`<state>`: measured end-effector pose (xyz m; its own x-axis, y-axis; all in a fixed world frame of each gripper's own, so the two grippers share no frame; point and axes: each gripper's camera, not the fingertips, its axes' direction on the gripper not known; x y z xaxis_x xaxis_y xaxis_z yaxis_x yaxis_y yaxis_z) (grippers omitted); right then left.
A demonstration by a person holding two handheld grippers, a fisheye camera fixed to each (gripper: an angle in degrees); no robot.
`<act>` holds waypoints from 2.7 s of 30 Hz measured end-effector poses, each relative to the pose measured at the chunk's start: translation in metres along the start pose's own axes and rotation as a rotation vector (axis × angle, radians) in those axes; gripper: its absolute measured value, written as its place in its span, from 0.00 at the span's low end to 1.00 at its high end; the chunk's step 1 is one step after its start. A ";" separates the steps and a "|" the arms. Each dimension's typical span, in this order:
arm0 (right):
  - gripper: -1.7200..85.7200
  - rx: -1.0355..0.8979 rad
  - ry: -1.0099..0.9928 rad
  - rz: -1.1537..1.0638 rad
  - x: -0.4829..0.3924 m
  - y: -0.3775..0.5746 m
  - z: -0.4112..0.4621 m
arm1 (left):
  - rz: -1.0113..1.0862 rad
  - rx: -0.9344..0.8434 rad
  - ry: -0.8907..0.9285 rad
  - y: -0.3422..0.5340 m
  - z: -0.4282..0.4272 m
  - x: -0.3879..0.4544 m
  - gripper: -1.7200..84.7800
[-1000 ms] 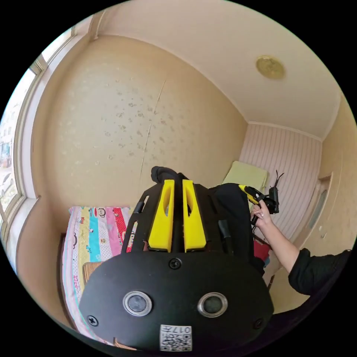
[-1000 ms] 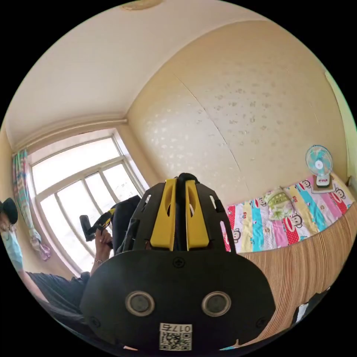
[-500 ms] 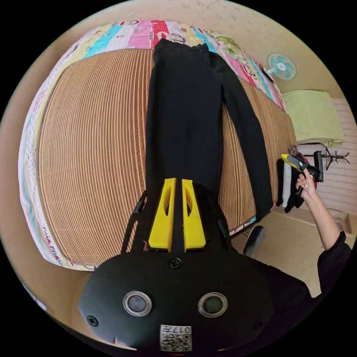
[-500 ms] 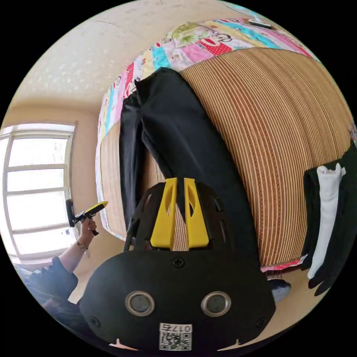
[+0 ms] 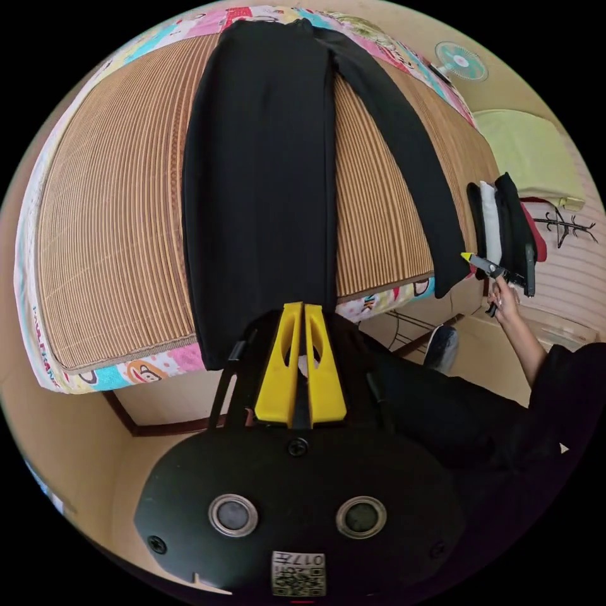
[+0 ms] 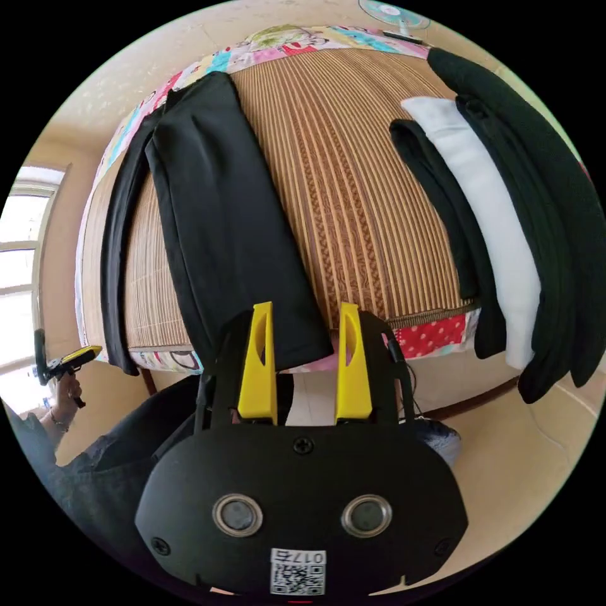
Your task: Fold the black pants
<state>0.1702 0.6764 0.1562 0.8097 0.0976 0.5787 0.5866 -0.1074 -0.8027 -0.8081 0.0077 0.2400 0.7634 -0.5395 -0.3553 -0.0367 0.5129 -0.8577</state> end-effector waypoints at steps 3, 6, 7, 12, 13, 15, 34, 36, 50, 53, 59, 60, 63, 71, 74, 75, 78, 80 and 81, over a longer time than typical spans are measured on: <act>0.10 0.007 0.011 -0.083 0.009 0.012 0.002 | 0.030 0.082 0.068 -0.035 -0.013 0.020 0.01; 0.06 0.033 -0.178 -0.088 0.014 0.031 -0.034 | 0.107 0.170 0.247 -0.079 -0.024 0.054 0.03; 0.05 0.093 -0.301 -0.100 0.013 0.042 -0.059 | 0.147 0.200 0.340 -0.095 -0.029 0.069 0.07; 0.04 0.191 -0.662 -0.357 -0.032 0.057 -0.127 | 0.264 0.153 0.601 -0.163 -0.046 0.135 0.23; 0.04 0.157 -0.747 -0.454 -0.047 0.053 -0.129 | 0.267 0.104 0.605 -0.176 -0.043 0.146 0.23; 0.05 0.054 -0.813 -0.601 -0.063 0.043 -0.122 | 0.258 0.006 0.598 -0.190 -0.030 0.155 0.19; 0.08 0.264 -0.496 -0.012 -0.087 -0.435 -0.046 | -0.102 0.283 0.776 -0.139 -0.053 0.064 0.03; 0.07 0.378 -0.381 -0.152 -0.147 -0.423 -0.067 | -0.090 0.358 0.810 -0.124 -0.067 0.045 0.03; 0.09 0.211 -0.403 -0.603 -0.403 -0.308 0.048 | -0.535 0.442 0.527 0.041 -0.090 -0.201 0.07; 0.10 0.213 -0.410 -0.599 -0.344 -0.247 0.039 | -0.561 0.343 0.546 0.046 -0.078 -0.229 0.09; 0.14 0.126 -0.379 -0.329 -0.194 -0.117 0.053 | -0.442 0.356 0.498 0.033 -0.110 -0.256 0.13; 0.14 0.094 -0.396 -0.310 -0.185 -0.106 0.060 | -0.426 0.349 0.498 0.027 -0.113 -0.258 0.13; 0.11 -0.014 -0.553 -0.270 -0.156 -0.054 0.091 | -0.321 0.346 0.492 -0.016 -0.126 -0.271 0.14; 0.09 -0.298 -0.671 -0.422 -0.126 0.012 0.081 | -0.090 0.271 0.494 -0.138 -0.156 -0.289 0.17; 0.13 -0.052 -0.765 -0.231 -0.076 -0.021 0.054 | -0.071 0.291 0.466 -0.152 -0.171 -0.294 0.18; 0.14 -0.020 -0.805 -0.200 -0.067 -0.031 0.053 | -0.073 0.294 0.459 -0.154 -0.173 -0.296 0.18; 0.18 -0.044 -0.965 -0.124 -0.057 -0.098 0.075 | -0.071 0.278 0.482 -0.165 -0.171 -0.304 0.17; 0.16 -0.185 -1.081 -0.217 -0.089 -0.146 0.099 | -0.028 0.235 0.611 -0.172 -0.160 -0.303 0.16; 0.16 -0.230 -1.104 -0.238 -0.098 -0.154 0.104 | -0.024 0.214 0.641 -0.173 -0.156 -0.303 0.15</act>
<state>-0.0017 0.7864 0.2082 0.2894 0.9403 0.1791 0.8033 -0.1368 -0.5797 -1.1334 -0.0218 0.4381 0.2267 -0.8081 -0.5436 0.1549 0.5810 -0.7991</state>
